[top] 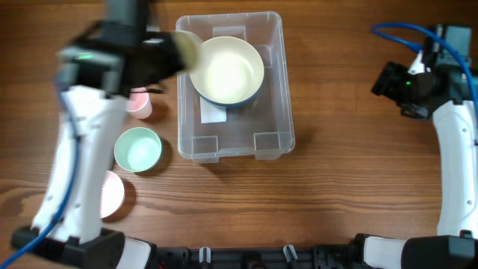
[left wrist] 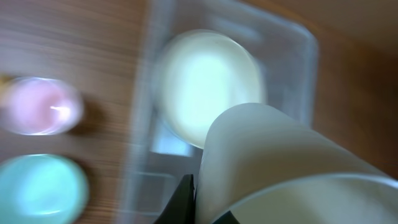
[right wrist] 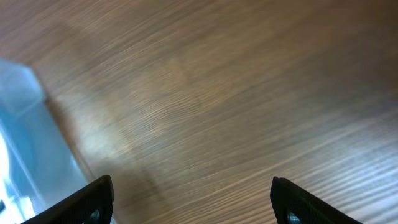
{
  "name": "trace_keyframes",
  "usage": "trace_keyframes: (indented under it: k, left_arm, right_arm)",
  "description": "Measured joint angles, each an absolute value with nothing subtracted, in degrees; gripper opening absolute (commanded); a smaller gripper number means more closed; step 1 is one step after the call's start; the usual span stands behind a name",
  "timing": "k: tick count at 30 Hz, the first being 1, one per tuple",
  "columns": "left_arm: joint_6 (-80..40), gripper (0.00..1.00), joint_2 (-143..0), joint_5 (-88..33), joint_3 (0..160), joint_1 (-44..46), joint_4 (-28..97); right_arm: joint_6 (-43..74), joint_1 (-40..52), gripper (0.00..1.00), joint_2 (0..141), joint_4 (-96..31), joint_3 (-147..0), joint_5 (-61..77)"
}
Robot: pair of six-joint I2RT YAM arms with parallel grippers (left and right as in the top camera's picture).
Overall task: Pack container
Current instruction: 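Carry the white cup with the left gripper into the bin and release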
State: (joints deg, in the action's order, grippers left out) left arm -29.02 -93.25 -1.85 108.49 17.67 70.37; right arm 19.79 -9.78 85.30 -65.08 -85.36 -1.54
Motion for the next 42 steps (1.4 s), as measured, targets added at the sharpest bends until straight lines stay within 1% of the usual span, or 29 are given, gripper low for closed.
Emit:
trace_keyframes:
  k: [5,10,13,20,25,33,34,35,36,37,38,39,41,42]
  left_arm:
    - [-35.99,0.04,-99.18,-2.55,108.49,29.65,66.94]
    - [-41.71,0.04,-106.63,-2.72,108.49,34.92,67.9]
    - [-44.36,0.04,-111.31,-2.74,108.49,36.42,69.04]
    - [-45.8,0.04,-117.05,-2.46,108.14,36.58,74.98]
    - [-45.89,0.04,-117.49,-2.15,103.96,37.69,72.47]
    - [-46.22,0.04,-117.56,-2.04,98.37,42.61,68.29]
    - [-46.22,0.13,-117.56,-2.04,98.1,43.0,68.31]
    - [-46.22,0.25,-117.56,-2.02,97.97,43.48,68.29]
    - [-46.46,0.26,-117.56,-1.93,97.95,43.68,68.29]
    - [-46.26,0.3,-117.56,-1.89,97.95,43.68,68.31]
    - [-46.48,0.36,-117.56,-1.85,97.95,43.68,68.34]
    - [-46.52,0.45,-117.56,-1.83,97.95,43.68,68.31]
    - [-46.89,0.5,-117.56,-1.83,97.95,43.66,68.29]
    - [-46.68,0.51,-117.56,-1.85,97.95,43.66,68.31]
  right_arm:
    - [19.88,-13.34,0.82,85.3,-65.25,-85.34,0.38]
    - [19.86,-13.32,0.82,85.3,-65.39,-85.32,1.48]
    - [19.88,-13.32,0.82,85.3,-65.47,-85.3,1.54]
    - [19.86,-13.32,0.82,85.3,-65.58,-85.3,2.0]
    - [19.84,-13.32,0.82,85.3,-65.58,-85.3,2.13]
    - [19.66,-13.32,0.82,85.3,-65.58,-85.3,2.15]
    - [19.66,-13.32,0.82,85.3,-65.58,-85.3,2.15]
    - [19.66,-13.32,0.82,85.3,-65.58,-85.3,2.15]
    - [19.66,-13.32,0.82,85.3,-65.58,-85.3,2.15]
    - [19.66,-13.32,0.82,85.3,-65.58,-85.3,2.15]
    - [19.66,-13.32,0.82,85.3,-65.58,-85.3,2.15]
    - [19.66,-13.32,0.82,85.3,-65.58,-85.3,2.17]
    - [19.66,-13.32,0.82,85.3,-65.56,-85.3,2.17]
    - [19.66,-13.32,0.82,85.3,-65.6,-85.3,2.17]
